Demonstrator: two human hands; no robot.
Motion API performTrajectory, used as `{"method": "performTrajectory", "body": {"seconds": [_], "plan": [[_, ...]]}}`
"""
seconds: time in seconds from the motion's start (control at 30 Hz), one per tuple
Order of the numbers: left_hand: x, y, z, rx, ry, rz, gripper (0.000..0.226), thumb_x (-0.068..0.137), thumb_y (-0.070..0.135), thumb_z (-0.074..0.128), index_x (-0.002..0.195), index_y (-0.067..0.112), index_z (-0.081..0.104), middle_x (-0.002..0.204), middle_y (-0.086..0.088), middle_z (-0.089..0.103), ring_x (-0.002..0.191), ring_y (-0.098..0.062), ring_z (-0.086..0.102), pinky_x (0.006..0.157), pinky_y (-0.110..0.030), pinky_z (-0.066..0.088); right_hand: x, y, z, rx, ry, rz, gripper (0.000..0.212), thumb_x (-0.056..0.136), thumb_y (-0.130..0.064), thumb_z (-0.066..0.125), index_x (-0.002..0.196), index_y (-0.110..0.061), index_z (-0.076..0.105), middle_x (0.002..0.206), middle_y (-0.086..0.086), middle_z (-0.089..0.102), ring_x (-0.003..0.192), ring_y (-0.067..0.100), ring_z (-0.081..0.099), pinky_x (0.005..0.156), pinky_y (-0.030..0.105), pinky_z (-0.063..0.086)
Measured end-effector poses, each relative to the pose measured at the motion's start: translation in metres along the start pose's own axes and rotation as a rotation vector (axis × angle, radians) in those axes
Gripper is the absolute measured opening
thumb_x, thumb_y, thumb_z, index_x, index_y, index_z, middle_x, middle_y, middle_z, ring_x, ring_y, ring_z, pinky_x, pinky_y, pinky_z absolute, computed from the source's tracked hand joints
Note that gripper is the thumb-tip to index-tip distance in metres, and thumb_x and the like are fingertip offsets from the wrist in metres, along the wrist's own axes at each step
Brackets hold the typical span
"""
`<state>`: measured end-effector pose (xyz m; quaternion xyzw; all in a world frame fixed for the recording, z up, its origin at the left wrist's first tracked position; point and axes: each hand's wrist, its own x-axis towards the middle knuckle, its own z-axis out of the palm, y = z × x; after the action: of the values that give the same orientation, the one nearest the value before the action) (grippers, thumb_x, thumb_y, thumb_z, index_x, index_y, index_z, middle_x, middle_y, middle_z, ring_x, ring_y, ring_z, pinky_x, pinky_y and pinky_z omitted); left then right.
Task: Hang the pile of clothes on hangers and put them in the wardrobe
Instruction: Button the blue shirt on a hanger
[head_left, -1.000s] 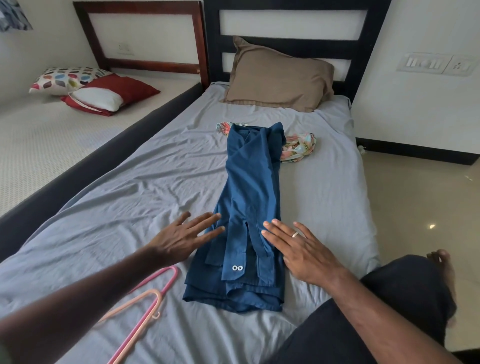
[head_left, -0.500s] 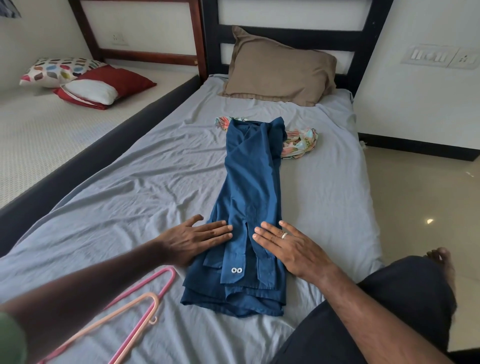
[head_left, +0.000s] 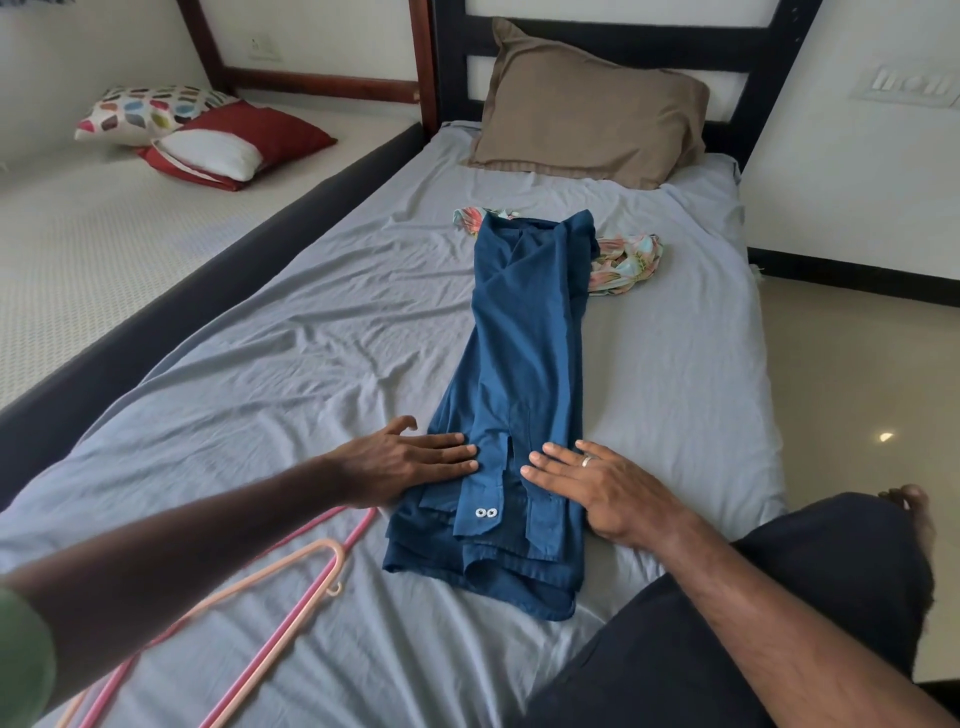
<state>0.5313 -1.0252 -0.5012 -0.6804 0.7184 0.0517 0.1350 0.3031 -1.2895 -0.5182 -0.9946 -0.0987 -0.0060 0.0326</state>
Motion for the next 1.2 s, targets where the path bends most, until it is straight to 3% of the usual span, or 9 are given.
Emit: {"method": "performTrajectory", "body": {"seconds": [0.07, 0.17, 0.27, 0.37, 0.5, 0.8, 0.9, 1.07, 1.2], "plan": [[-0.001, 0.003, -0.007, -0.011, -0.047, -0.021, 0.083, 0.1, 0.042, 0.05, 0.159, 0.039, -0.008, 0.167, 0.016, -0.008, 0.153, -0.003, -0.005, 0.118, -0.05, 0.02, 0.0, 0.001, -0.005, 0.049, -0.011, 0.008, 0.091, 0.069, 0.007, 0.039, 0.155, -0.023, 0.038, 0.157, -0.006, 0.039, 0.149, 0.01, 0.03, 0.123, 0.036, 0.017], [-0.012, 0.007, -0.019, -0.076, -0.041, -0.091, 0.089, 0.093, 0.02, 0.061, 0.161, 0.03, 0.006, 0.167, 0.012, 0.005, 0.153, -0.003, 0.002, 0.118, -0.047, 0.017, 0.012, 0.0, -0.014, 0.038, 0.14, 0.004, 0.071, 0.065, 0.01, 0.047, 0.127, -0.017, 0.07, 0.129, -0.002, 0.069, 0.127, 0.013, 0.061, 0.118, 0.042, 0.032], [-0.03, 0.009, -0.021, -0.129, 0.185, -0.157, 0.087, 0.074, -0.012, 0.049, 0.154, 0.019, 0.037, 0.159, 0.004, 0.038, 0.148, -0.006, 0.03, 0.106, -0.043, 0.037, 0.036, -0.011, -0.022, -0.006, 0.349, -0.043, 0.045, 0.067, 0.001, 0.04, 0.085, -0.018, 0.077, 0.08, -0.001, 0.074, 0.084, 0.02, 0.072, 0.104, 0.04, 0.046], [-0.052, 0.008, -0.019, -0.111, 0.333, -0.217, 0.057, 0.079, -0.009, 0.055, 0.13, 0.013, 0.064, 0.135, -0.004, 0.066, 0.116, -0.017, 0.067, 0.091, -0.039, 0.051, 0.073, -0.045, -0.03, 0.034, 0.331, -0.066, 0.037, 0.057, 0.003, 0.052, 0.078, -0.017, 0.074, 0.065, 0.0, 0.066, 0.068, 0.023, 0.064, 0.093, 0.038, 0.05], [-0.086, 0.011, -0.018, -0.272, 0.43, -0.436, 0.023, 0.096, 0.008, 0.061, 0.115, 0.013, 0.073, 0.112, -0.002, 0.076, 0.093, -0.023, 0.073, 0.081, -0.038, 0.058, 0.115, -0.104, -0.036, 0.15, 0.206, -0.074, 0.037, 0.066, 0.005, 0.05, 0.086, -0.015, 0.074, 0.076, 0.003, 0.069, 0.077, 0.027, 0.062, 0.087, 0.041, 0.051], [-0.173, 0.022, 0.01, -0.41, 0.444, -0.724, 0.016, 0.093, 0.009, 0.061, 0.099, 0.012, 0.075, 0.095, -0.002, 0.076, 0.081, -0.025, 0.069, 0.07, -0.035, 0.054, 0.158, -0.216, -0.03, 0.371, -0.089, -0.147, 0.016, 0.094, -0.034, 0.058, 0.093, -0.021, 0.068, 0.098, 0.0, 0.069, 0.093, 0.023, 0.062, 0.09, 0.04, 0.048], [-0.188, 0.022, 0.017, -0.434, 0.442, -0.75, 0.014, 0.091, 0.009, 0.062, 0.096, 0.012, 0.075, 0.09, -0.002, 0.075, 0.076, -0.023, 0.067, 0.069, -0.037, 0.055, 0.162, -0.238, -0.019, 0.288, -0.136, -0.155, 0.016, 0.095, -0.03, 0.062, 0.105, -0.02, 0.068, 0.107, 0.002, 0.065, 0.102, 0.024, 0.063, 0.091, 0.042, 0.048], [-0.216, -0.002, 0.0, -0.574, 0.41, -0.878, 0.009, 0.094, 0.018, 0.068, 0.089, 0.016, 0.075, 0.086, 0.002, 0.075, 0.074, -0.015, 0.068, 0.074, -0.036, 0.056, 0.163, -0.221, -0.034, 0.452, -0.154, -0.141, 0.016, 0.1, -0.036, 0.058, 0.093, -0.024, 0.065, 0.085, -0.002, 0.066, 0.08, 0.019, 0.062, 0.076, 0.041, 0.052], [-0.208, -0.022, -0.04, -0.979, 0.137, -1.01, 0.042, 0.105, 0.039, 0.048, 0.091, 0.01, 0.075, 0.078, -0.003, 0.075, 0.067, -0.017, 0.069, 0.063, -0.029, 0.05, 0.149, -0.17, -0.069, 0.414, -0.078, -0.087, 0.02, 0.1, -0.032, 0.06, 0.085, -0.019, 0.062, 0.071, -0.009, 0.057, 0.068, 0.014, 0.055, 0.065, 0.032, 0.042]]}}
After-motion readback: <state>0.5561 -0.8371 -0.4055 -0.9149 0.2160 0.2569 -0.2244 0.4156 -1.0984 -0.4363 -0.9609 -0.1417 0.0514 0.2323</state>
